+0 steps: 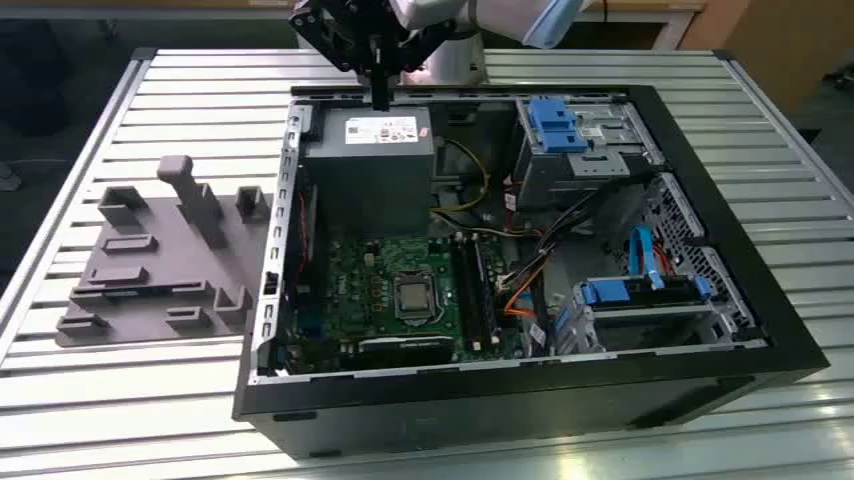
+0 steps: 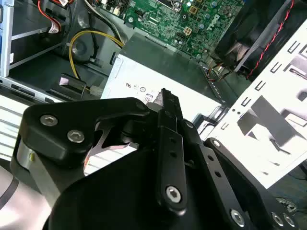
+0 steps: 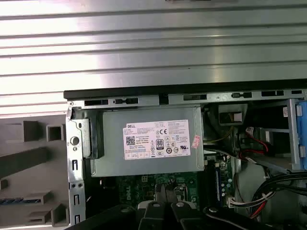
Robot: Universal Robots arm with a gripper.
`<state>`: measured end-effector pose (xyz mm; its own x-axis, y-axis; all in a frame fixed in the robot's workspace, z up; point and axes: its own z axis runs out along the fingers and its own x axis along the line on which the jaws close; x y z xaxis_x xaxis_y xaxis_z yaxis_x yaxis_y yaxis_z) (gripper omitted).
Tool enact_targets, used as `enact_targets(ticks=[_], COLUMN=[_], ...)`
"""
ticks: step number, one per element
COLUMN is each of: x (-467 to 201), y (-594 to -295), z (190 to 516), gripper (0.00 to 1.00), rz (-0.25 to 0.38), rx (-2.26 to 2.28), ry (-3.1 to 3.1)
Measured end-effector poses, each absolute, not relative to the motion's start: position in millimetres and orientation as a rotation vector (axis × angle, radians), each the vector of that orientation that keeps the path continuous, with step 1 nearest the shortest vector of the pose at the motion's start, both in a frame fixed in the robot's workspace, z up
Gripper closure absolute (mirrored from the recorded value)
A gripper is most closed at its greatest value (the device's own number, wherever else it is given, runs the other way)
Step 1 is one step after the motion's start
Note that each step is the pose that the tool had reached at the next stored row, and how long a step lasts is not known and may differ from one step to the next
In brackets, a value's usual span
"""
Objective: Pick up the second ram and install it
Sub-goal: 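Reach for the second ram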
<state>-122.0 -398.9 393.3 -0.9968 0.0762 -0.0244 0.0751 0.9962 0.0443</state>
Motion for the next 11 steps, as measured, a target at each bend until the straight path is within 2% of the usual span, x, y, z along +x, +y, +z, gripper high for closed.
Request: enact_targets(ticks=[11], x=[-124.2], y=[-398.9], z=[393.3], gripper=[0.89], rz=[0.068], rx=[0.118], ry=[3.112])
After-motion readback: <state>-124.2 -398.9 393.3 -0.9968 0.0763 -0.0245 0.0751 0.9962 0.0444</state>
